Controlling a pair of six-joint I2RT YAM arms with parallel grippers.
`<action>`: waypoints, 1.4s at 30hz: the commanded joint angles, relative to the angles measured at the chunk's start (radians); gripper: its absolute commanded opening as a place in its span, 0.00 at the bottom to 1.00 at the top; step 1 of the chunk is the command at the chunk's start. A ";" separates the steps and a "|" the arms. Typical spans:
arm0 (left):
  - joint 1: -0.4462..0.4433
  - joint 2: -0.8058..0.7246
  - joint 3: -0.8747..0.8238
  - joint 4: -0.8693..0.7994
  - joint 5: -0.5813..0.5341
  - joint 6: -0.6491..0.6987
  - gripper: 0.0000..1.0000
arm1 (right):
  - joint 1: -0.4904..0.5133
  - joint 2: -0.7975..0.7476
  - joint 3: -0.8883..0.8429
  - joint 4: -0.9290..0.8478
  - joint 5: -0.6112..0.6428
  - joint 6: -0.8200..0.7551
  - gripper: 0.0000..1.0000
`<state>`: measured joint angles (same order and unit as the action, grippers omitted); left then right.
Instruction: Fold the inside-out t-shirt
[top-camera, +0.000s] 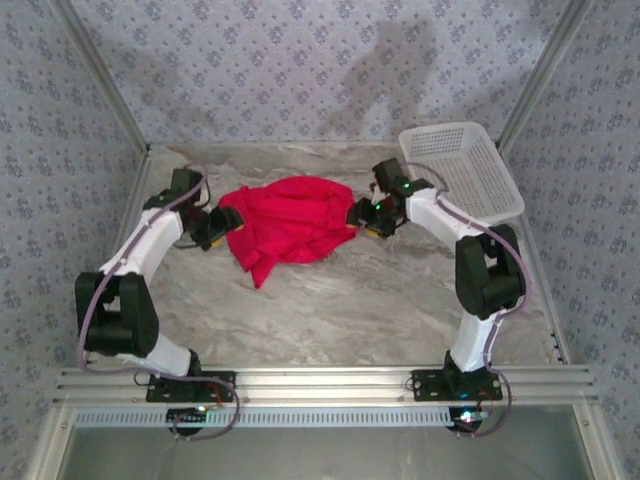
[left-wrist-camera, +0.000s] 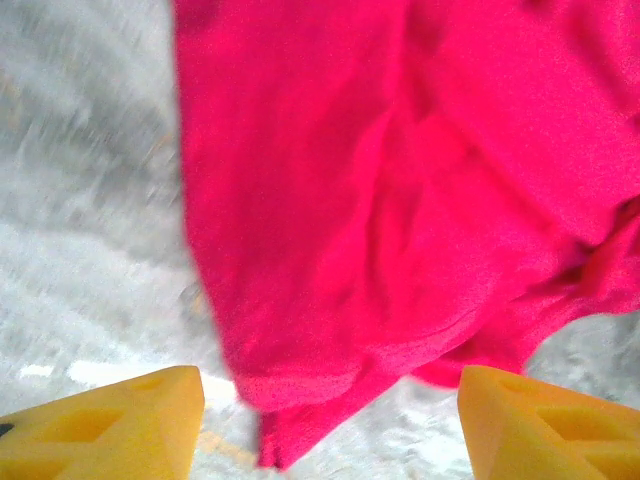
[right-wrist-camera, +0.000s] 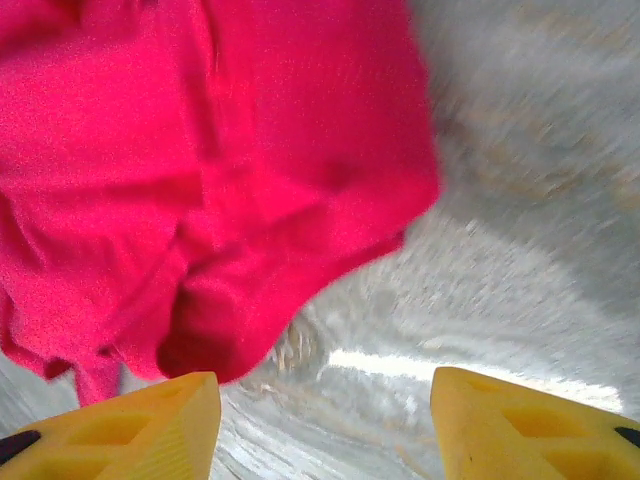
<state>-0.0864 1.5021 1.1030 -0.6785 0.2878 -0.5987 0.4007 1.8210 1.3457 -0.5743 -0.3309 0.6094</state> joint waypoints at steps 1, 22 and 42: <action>-0.016 0.011 -0.114 0.071 -0.034 0.013 0.68 | 0.074 -0.013 -0.067 0.081 0.019 0.042 0.59; -0.122 0.216 -0.003 0.119 -0.072 -0.023 0.09 | 0.259 0.250 0.054 0.266 0.037 0.242 0.40; -0.014 0.101 0.440 -0.184 -0.060 0.042 0.00 | 0.162 -0.199 -0.501 0.001 0.267 -0.025 0.00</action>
<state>-0.1131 1.6104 1.5696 -0.8143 0.2356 -0.5762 0.5900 1.6489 0.9100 -0.4744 -0.1322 0.6071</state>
